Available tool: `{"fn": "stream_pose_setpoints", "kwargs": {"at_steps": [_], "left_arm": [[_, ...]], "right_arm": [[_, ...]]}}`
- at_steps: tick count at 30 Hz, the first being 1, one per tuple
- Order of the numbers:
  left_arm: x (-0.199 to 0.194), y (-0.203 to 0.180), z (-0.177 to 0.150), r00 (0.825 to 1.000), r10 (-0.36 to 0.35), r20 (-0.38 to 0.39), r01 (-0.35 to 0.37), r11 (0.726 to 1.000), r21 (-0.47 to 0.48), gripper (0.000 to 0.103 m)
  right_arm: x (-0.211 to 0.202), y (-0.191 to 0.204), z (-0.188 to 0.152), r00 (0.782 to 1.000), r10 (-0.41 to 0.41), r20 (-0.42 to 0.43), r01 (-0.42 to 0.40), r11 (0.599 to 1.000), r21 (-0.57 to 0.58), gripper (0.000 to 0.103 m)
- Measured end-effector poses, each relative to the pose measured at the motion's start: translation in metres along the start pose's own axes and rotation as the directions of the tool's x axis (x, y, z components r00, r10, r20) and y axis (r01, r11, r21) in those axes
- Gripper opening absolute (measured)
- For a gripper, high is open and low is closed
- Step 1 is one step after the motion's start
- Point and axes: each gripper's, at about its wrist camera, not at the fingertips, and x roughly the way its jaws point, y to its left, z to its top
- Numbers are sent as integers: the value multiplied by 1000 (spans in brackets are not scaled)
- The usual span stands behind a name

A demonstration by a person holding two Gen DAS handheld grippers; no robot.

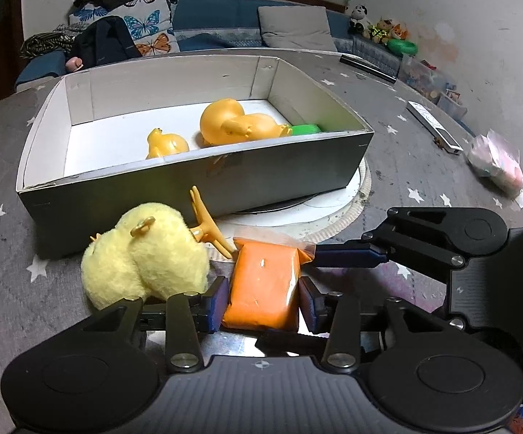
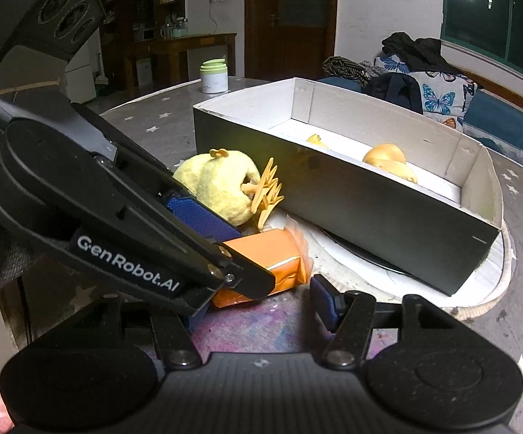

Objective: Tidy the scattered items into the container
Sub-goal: 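Lift the orange sponge bar over the box wall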

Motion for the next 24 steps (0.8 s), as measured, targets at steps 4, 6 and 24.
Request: {"fn": "stream_pose_setpoints", "kwargs": {"at_steps": [4,6,24], "left_arm": [[-5,-4,2,1000,3,12,-3,1000,8,43],[-8,-7,5,1000,7,23,-7,1000,14,43],[-23,-21,73,981,26,191,-36,998,46,42]], "right_arm": [[-5,0,1,1000,-6,13,6,1000,-2,60],[-9,-1,2,1000,-9,26,9,1000,1,60],[-36,-34,48,974,-136,180,137,991,11,60]]}}
